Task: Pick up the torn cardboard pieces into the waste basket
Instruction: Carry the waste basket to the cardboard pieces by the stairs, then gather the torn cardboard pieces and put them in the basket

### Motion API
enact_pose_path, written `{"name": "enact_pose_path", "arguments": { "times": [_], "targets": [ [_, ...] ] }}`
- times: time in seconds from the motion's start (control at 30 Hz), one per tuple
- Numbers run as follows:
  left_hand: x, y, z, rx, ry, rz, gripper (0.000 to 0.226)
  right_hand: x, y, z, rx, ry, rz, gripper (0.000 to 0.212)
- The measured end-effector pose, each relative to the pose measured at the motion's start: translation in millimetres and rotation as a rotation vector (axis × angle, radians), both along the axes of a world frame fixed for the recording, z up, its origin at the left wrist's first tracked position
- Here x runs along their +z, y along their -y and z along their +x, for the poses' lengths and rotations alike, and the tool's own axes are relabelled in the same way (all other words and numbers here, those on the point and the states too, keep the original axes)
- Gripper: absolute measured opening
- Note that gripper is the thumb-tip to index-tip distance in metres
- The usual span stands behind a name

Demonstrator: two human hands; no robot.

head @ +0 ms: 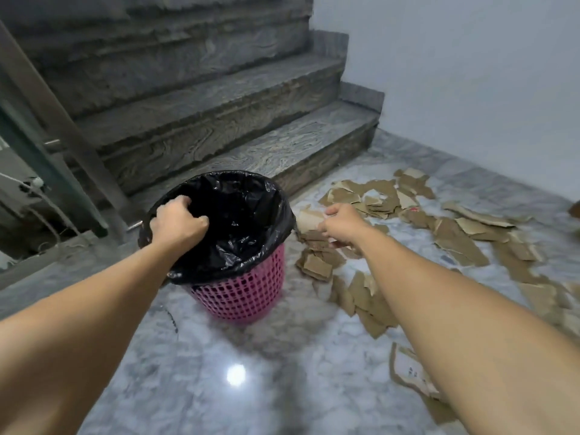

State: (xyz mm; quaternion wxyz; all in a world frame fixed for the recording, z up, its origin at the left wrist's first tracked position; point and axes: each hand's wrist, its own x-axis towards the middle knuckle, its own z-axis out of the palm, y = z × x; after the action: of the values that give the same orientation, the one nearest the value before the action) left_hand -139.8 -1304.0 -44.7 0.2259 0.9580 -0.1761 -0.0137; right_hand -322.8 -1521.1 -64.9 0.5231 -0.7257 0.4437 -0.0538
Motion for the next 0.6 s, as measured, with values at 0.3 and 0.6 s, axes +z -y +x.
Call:
{"name": "enact_pose_path", "arguments": {
  "times": [0.3, 0.6],
  "targets": [
    [33.9, 69.5, -159.5, -0.480, -0.314, 0.052, 0.019, -4.8, 26.4, -198.3, -0.135, -0.048, 0.133, 0.016],
    [-18.4, 153.7, -279.8, -0.783, -0.419, 0.293, 0.023, -56.6, 51.5, -370.7, -0.353, -0.142, 0.184, 0.003]
  ]
}}
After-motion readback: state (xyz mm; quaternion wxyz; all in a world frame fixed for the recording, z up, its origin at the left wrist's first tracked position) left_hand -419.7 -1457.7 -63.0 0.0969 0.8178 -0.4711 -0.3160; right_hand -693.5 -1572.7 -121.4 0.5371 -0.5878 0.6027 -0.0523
